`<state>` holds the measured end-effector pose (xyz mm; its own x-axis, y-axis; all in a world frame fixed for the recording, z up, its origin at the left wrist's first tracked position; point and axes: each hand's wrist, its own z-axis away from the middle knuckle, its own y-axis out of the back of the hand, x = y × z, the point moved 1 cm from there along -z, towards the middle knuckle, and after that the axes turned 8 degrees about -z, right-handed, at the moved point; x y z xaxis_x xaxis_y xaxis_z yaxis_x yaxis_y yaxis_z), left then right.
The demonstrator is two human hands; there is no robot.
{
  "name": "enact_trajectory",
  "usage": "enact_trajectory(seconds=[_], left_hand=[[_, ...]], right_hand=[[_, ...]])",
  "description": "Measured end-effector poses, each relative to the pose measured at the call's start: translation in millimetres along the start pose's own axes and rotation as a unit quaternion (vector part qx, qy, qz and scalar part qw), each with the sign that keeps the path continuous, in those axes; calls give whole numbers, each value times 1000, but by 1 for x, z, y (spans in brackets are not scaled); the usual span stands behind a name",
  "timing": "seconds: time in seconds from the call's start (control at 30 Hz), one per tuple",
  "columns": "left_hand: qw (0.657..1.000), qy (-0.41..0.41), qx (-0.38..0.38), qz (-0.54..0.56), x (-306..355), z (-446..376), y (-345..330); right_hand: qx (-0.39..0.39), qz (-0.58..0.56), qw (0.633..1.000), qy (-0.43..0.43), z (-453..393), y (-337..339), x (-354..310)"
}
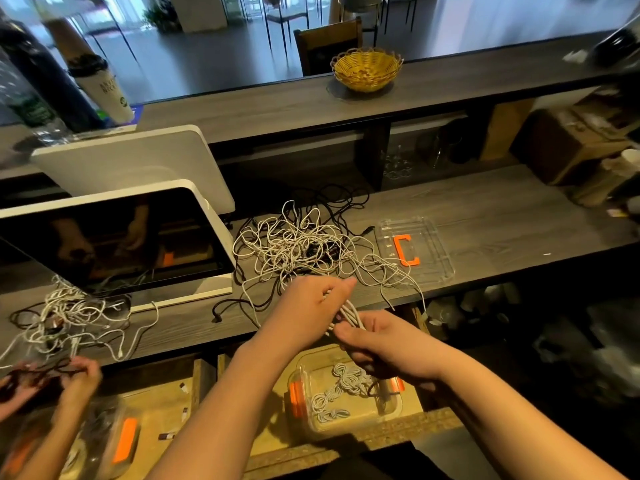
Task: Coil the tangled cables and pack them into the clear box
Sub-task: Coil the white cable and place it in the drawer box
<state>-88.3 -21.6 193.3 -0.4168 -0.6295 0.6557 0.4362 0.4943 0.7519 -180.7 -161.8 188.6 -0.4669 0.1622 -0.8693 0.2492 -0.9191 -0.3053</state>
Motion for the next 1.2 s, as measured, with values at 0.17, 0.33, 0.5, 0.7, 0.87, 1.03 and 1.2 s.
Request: enact_trajectory(seconds=[0.17, 0.33, 0.5, 0.7, 0.87, 1.03, 1.2], left_hand=[[1000, 3, 1, 11, 3, -3, 1], [992, 49, 68, 98, 0, -5, -4], [981, 76, 71, 166, 2, -14, -4], [935, 158, 143, 285, 4, -20, -10], [887, 216, 269, 307, 8, -21, -28], [930, 143, 307, 146, 5, -32, -34], [958, 77, 277, -5, -8, -41, -36]], right_hand=[[16, 42, 999, 12, 0, 10, -2], [46, 64, 995, 54, -3, 28, -15], [116, 62, 989, 71, 0, 53, -25], [164, 99, 975, 110, -6, 57, -27], [142, 192, 965, 109, -19, 27, -7], [147, 234, 952, 132, -21, 14, 7], [163, 283, 931, 164, -19, 16, -1]])
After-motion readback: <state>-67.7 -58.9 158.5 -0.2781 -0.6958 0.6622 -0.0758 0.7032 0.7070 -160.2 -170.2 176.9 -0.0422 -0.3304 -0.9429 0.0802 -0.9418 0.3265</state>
